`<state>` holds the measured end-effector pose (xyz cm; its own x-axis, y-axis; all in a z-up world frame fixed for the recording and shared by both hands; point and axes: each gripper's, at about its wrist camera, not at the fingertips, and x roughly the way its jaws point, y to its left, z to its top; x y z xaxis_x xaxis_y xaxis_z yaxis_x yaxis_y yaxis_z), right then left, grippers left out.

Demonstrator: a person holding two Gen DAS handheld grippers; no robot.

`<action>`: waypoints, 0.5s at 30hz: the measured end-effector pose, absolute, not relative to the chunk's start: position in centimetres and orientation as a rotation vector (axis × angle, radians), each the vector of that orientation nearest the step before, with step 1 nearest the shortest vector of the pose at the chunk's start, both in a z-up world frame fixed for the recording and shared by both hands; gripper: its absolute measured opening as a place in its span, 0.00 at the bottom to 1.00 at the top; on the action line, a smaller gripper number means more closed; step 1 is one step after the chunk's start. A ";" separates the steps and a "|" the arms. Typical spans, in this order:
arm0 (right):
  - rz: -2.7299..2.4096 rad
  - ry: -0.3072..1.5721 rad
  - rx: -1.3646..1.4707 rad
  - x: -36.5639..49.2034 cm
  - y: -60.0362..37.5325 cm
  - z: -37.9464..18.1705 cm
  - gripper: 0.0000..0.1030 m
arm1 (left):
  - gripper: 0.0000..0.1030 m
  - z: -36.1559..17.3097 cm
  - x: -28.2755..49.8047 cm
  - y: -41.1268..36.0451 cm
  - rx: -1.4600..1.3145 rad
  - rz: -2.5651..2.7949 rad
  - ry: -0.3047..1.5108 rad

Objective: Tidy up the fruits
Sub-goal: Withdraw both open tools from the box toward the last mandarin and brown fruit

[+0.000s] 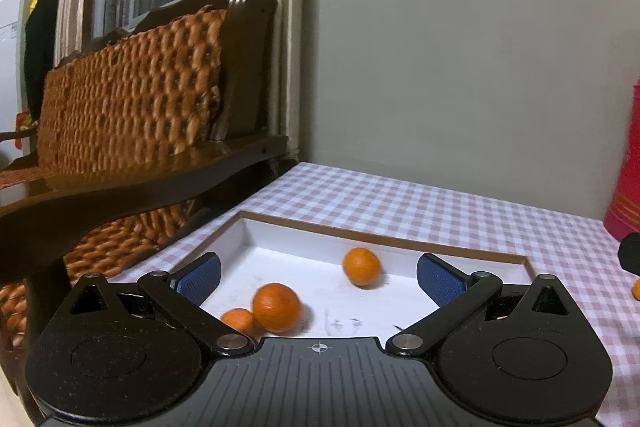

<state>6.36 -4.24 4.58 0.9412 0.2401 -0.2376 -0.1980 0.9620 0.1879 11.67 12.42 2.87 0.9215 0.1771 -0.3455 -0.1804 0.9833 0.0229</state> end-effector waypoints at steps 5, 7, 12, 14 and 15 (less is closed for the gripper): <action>0.217 0.269 0.142 5.4 -5.2 4.7 0.94 | 1.00 2.7 11.2 10.2 0.006 0.144 0.353; 0.206 0.266 0.136 5.0 -5.7 4.8 0.94 | 1.00 2.6 11.0 9.1 0.013 0.125 0.353; 0.174 0.265 0.132 4.6 -7.2 5.0 0.94 | 1.00 2.4 10.8 6.0 0.032 0.063 0.357; 0.157 0.263 0.131 4.3 -8.0 4.9 0.94 | 1.00 2.3 10.7 4.9 0.045 0.038 0.355; 0.147 0.262 0.131 4.1 -8.4 5.0 0.94 | 1.00 2.3 10.8 4.3 0.051 0.026 0.355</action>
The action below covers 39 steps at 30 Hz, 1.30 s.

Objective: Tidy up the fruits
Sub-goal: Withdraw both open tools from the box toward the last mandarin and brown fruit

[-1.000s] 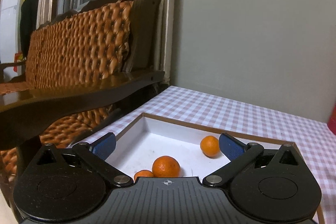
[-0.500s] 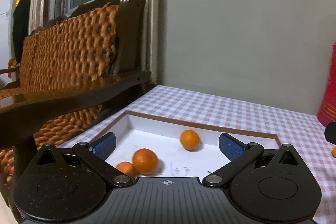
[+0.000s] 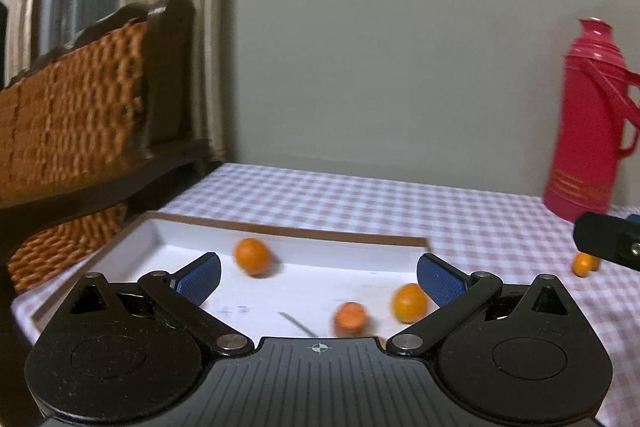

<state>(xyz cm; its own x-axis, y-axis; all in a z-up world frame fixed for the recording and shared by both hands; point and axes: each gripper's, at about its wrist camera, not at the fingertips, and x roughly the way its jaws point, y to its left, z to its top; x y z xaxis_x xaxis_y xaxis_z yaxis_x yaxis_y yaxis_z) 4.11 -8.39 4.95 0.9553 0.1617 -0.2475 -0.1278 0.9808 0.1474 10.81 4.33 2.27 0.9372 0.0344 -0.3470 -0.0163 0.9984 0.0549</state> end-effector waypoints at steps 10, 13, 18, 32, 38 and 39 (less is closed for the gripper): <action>0.061 0.272 0.141 3.0 -12.1 4.5 0.94 | 1.00 1.8 10.6 -0.7 0.078 -0.101 0.365; 0.035 0.275 0.139 2.6 -13.1 4.3 0.94 | 1.00 1.7 10.6 -2.1 0.085 -0.134 0.373; -0.028 0.282 0.161 2.1 -15.1 3.9 0.94 | 1.00 1.2 10.8 -4.1 0.093 -0.176 0.390; -0.200 0.336 0.212 2.0 -19.6 2.4 0.93 | 1.00 -0.6 11.9 -8.3 0.127 -0.221 0.456; -0.241 0.380 0.223 2.6 -20.8 1.5 0.83 | 1.00 -1.3 12.6 -10.2 0.146 -0.248 0.473; -0.243 0.386 0.231 2.7 -21.1 1.4 0.77 | 1.00 -1.3 12.7 -10.5 0.151 -0.252 0.472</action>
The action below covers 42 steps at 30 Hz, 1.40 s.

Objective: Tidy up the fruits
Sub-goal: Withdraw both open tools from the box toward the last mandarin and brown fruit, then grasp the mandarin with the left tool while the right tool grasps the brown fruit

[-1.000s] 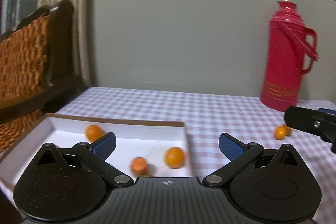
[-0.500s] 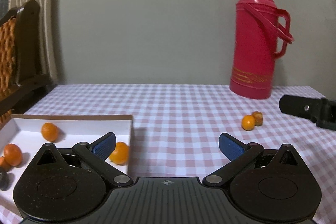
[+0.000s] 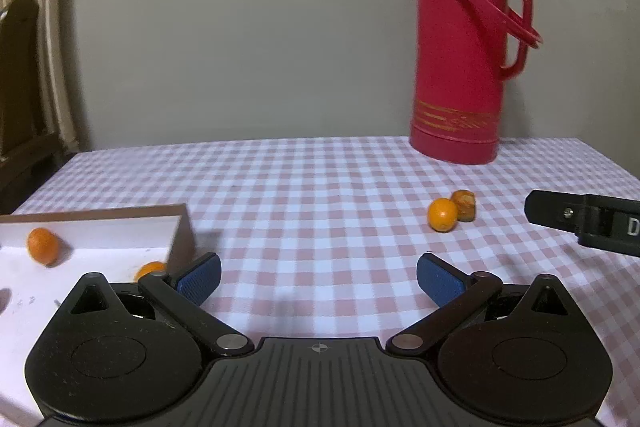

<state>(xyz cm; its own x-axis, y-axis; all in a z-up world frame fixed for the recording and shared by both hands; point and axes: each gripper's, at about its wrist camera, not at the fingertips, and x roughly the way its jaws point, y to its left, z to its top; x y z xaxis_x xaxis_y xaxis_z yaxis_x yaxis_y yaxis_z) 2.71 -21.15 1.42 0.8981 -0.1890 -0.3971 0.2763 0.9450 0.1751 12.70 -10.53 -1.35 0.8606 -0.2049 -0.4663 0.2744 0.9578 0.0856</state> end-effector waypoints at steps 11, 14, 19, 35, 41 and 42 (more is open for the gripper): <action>-0.249 0.433 0.311 4.0 -24.1 0.3 0.44 | 0.85 -2.4 14.0 -14.4 0.201 -0.320 0.479; -0.241 0.444 0.320 4.9 -24.6 0.2 0.36 | 0.84 -2.7 14.8 -15.5 0.206 -0.336 0.491; -0.225 0.475 0.342 6.8 -25.5 -0.4 0.35 | 0.84 -3.1 16.1 -17.3 0.199 -0.366 0.498; -0.218 0.512 0.335 10.1 -27.6 -1.6 0.31 | 0.68 -3.9 19.3 -20.1 0.165 -0.416 0.542; -0.215 0.505 0.333 10.7 -27.5 -1.6 0.31 | 0.54 -4.0 20.0 -20.6 0.164 -0.429 0.549; -0.216 0.504 0.335 10.7 -27.5 -1.6 0.31 | 0.50 -4.0 20.2 -20.7 0.162 -0.432 0.560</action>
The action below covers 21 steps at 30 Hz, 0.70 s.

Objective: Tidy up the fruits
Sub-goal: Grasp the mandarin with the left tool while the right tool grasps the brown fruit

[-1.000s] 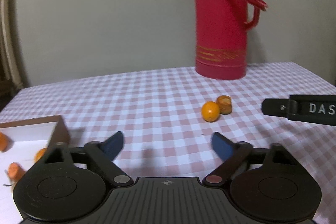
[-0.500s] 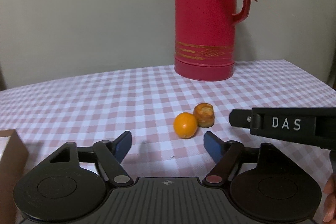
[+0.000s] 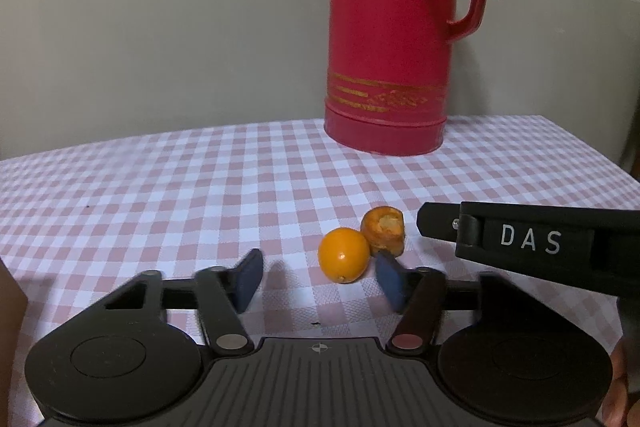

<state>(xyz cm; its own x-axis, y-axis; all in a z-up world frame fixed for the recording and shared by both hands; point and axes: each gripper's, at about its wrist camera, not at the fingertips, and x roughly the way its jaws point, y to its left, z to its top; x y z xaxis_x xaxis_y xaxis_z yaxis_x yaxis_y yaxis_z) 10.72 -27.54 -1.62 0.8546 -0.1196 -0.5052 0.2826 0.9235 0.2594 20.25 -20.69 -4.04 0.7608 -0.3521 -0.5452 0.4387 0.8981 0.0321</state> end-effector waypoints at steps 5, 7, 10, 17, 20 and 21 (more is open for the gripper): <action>-0.216 0.516 0.344 11.1 -28.0 -2.0 0.31 | 0.49 -4.2 20.8 -21.3 0.156 -0.442 0.570; -0.214 0.518 0.340 11.2 -28.0 -2.1 0.30 | 0.49 -4.2 21.0 -21.5 0.152 -0.446 0.578; -0.212 0.520 0.345 11.2 -28.0 -2.2 0.30 | 0.49 -4.3 21.3 -21.7 0.144 -0.452 0.589; -0.205 0.516 0.354 11.8 -27.9 -2.3 0.30 | 0.30 -4.3 21.9 -21.0 0.086 -0.435 0.597; -0.195 0.521 0.356 12.0 -27.7 -2.4 0.31 | 0.30 -4.1 21.9 -20.1 0.097 -0.406 0.592; -0.192 0.522 0.356 12.1 -27.5 -2.5 0.31 | 0.30 -4.1 21.9 -19.7 0.096 -0.399 0.595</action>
<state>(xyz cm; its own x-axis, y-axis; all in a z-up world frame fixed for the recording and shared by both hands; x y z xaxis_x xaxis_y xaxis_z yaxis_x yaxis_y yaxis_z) 12.11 -27.54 -2.46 0.8507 -0.0889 -0.5181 0.2684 0.9209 0.2826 21.90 -19.73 -4.12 0.7547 -0.3378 -0.5625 0.3924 0.9194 -0.0256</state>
